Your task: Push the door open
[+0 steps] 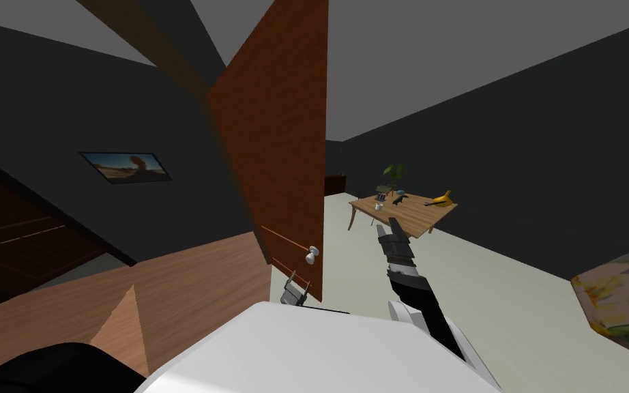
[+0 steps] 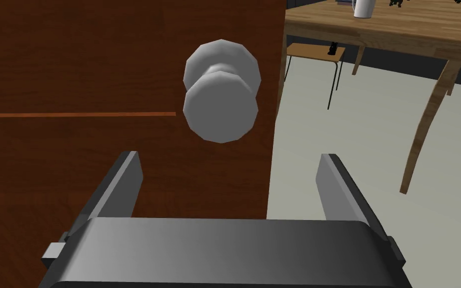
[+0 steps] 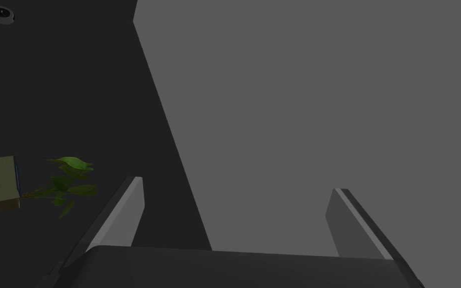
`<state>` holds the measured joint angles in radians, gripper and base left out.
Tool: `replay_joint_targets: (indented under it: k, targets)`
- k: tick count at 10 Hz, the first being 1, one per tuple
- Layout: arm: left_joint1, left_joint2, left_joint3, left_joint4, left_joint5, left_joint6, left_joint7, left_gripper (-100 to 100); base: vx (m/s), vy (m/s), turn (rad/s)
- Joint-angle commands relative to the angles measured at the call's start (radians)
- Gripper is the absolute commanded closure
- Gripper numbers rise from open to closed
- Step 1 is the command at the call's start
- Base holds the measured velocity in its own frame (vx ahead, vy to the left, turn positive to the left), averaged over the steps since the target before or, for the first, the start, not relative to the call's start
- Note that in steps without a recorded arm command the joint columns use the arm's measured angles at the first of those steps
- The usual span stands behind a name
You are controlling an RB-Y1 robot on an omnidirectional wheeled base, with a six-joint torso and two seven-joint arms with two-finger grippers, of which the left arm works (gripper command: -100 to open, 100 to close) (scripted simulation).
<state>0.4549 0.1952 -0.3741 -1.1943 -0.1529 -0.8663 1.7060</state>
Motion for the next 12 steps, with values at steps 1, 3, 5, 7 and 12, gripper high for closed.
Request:
replay_joint_targets:
  k: [1, 3, 5, 7, 12]
  targets:
    - [-0.010, -0.009, 0.001, 0.002, 0.004, 0.012, -0.006, -100, 0.210, -0.072, -0.021]
    - [-0.028, -0.024, 0.004, 0.007, 0.011, 0.030, -0.016, -100, 0.263, -0.094, -0.049]
    - [-0.023, -0.019, 0.003, 0.005, 0.009, 0.024, -0.011, 100, 0.048, -0.020, 0.000]
    - [-0.023, -0.019, 0.003, 0.005, 0.009, 0.024, -0.011, 100, -0.027, 0.014, -0.012]
    - [-0.037, -0.043, 0.027, 0.021, 0.030, 0.044, -0.036, 100, 0.034, -0.030, 0.032]
